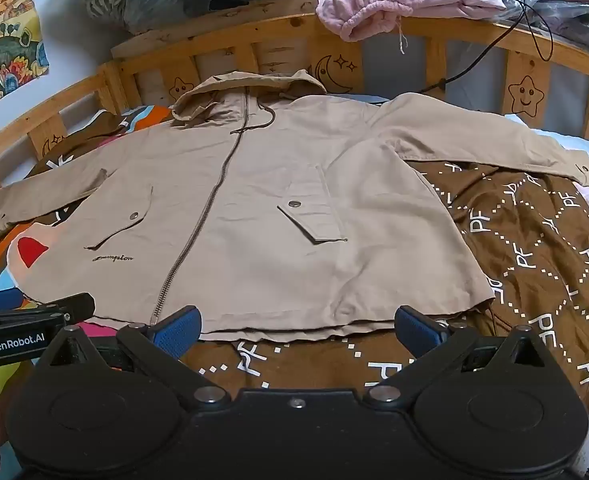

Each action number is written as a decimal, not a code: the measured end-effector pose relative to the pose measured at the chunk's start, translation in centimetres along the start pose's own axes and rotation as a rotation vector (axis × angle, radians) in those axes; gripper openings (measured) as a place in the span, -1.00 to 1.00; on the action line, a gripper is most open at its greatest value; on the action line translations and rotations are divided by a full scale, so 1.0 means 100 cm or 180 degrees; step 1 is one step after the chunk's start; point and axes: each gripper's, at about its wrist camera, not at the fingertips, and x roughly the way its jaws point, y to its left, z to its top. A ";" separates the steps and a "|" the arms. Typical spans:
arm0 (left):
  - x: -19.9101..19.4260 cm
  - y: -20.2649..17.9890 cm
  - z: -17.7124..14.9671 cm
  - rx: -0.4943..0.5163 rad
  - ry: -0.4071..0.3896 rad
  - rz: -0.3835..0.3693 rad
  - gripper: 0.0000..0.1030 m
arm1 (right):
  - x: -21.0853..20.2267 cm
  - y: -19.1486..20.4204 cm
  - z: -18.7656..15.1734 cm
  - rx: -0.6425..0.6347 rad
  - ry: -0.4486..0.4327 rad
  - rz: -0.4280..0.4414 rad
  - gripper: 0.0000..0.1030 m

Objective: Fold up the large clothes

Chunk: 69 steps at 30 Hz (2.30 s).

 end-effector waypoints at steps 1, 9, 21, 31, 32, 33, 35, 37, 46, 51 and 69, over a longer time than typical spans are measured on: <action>0.000 0.000 0.000 0.0001 -0.0003 0.0001 0.99 | 0.000 0.000 0.000 0.0005 -0.0013 0.0002 0.99; -0.002 0.003 -0.001 0.0002 -0.0021 0.0011 0.99 | 0.000 0.001 0.001 0.0005 -0.0012 0.0010 0.99; -0.002 0.007 0.001 -0.0016 -0.0030 0.0012 0.99 | 0.001 0.000 0.000 0.0008 -0.0020 -0.0005 0.99; -0.002 0.006 0.001 -0.0007 -0.0032 0.0014 0.99 | 0.000 -0.001 0.000 0.0014 -0.0017 -0.0008 0.99; -0.002 0.005 0.001 -0.0008 -0.0033 0.0015 0.99 | 0.000 -0.001 0.000 0.0015 -0.0014 -0.0007 0.99; -0.002 0.006 0.001 -0.0005 -0.0033 0.0016 0.99 | 0.000 -0.001 0.000 0.0015 -0.0014 -0.0008 0.99; -0.002 0.006 0.001 -0.0006 -0.0035 0.0013 0.99 | 0.000 -0.001 0.000 0.0013 -0.0016 -0.0011 0.99; -0.002 0.005 0.001 -0.0008 -0.0034 0.0017 0.99 | 0.001 -0.002 0.000 0.0016 -0.0015 -0.0010 0.99; -0.002 0.007 0.002 -0.0009 -0.0040 0.0019 0.99 | 0.000 -0.002 0.001 0.0013 -0.0015 -0.0013 0.99; -0.002 0.007 0.002 -0.0007 -0.0037 0.0021 0.99 | 0.000 -0.002 0.001 0.0017 -0.0012 -0.0014 0.99; -0.001 0.007 0.000 -0.0023 -0.0050 0.0037 0.99 | 0.000 0.000 0.000 0.0013 -0.0017 -0.0022 0.99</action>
